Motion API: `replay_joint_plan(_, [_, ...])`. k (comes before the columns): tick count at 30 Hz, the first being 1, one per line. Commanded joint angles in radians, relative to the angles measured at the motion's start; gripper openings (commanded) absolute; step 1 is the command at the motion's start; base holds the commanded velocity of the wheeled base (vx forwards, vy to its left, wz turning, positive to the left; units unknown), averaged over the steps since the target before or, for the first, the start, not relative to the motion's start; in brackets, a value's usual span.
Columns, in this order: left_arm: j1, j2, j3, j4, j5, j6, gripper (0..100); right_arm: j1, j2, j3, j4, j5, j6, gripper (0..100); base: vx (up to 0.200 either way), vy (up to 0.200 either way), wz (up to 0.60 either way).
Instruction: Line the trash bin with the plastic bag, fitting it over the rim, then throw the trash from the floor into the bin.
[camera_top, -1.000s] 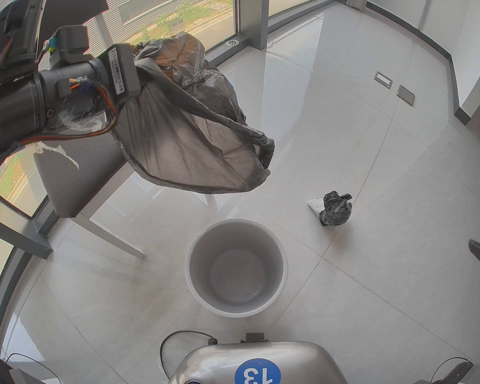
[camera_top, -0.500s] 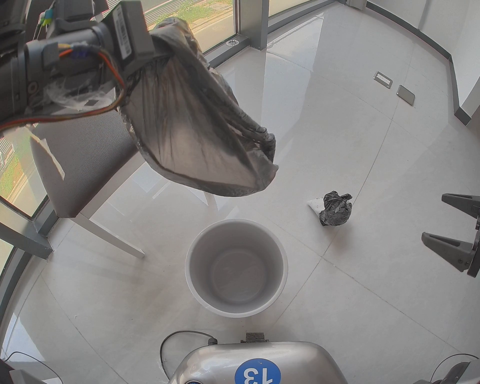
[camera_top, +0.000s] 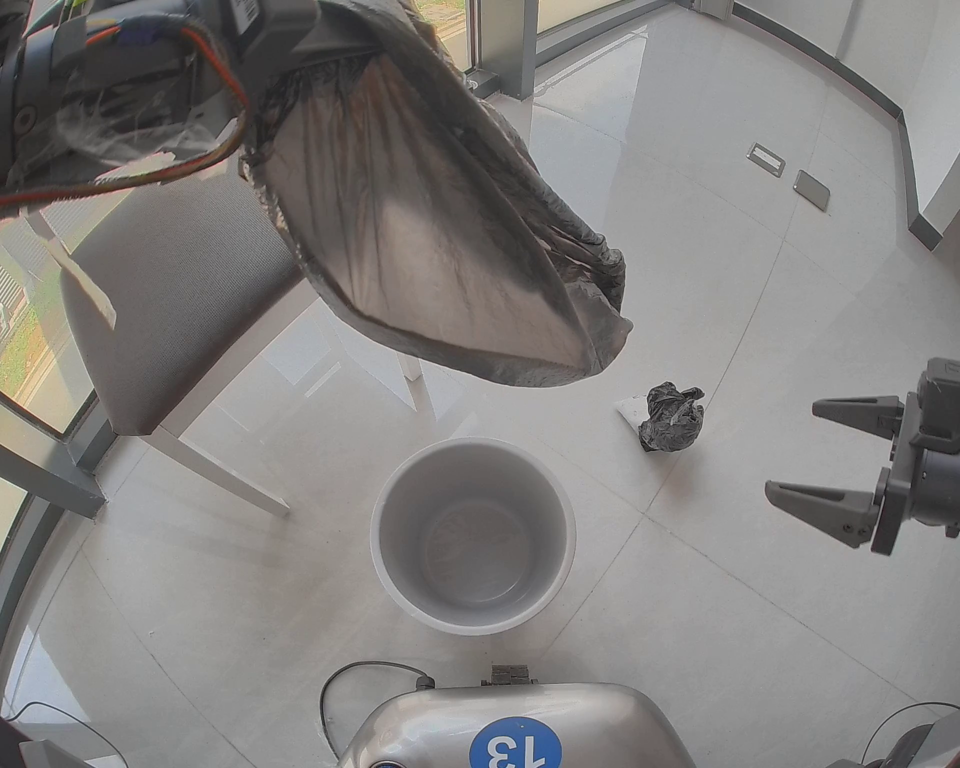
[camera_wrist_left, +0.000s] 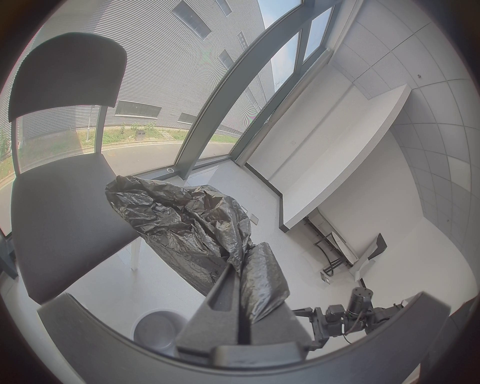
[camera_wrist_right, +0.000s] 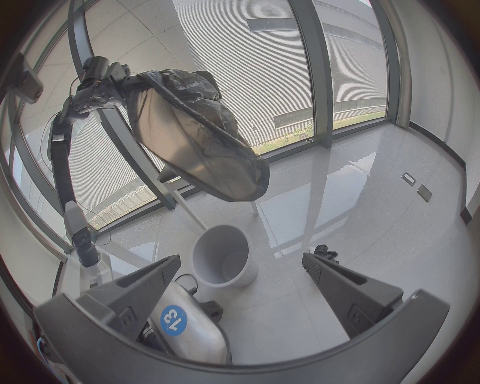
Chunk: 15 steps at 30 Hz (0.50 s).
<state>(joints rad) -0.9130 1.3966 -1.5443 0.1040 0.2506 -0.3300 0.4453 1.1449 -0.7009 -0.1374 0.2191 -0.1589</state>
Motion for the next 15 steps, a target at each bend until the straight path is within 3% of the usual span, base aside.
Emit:
replay_joint_plan(1, [-0.015, -0.021, 0.016, 0.002, 0.001, -0.006, 0, -0.019, 0.091, -0.057, -0.022, 0.000, -0.001, 100, 0.000, 0.000, 0.00])
replay_joint_plan(7, [-0.023, -0.025, 0.009, -0.001, 0.001, -0.006, 0, -0.023, 0.154, -0.129, -0.025, 0.002, -0.001, 100, 0.000, 0.000, 0.00])
replay_joint_plan(15, [-0.129, -0.056, 0.006, 0.019, 0.001, -0.006, 0, 0.004, 0.240, -0.215, -0.044, 0.026, -0.001, 100, 0.000, 0.000, 0.00])
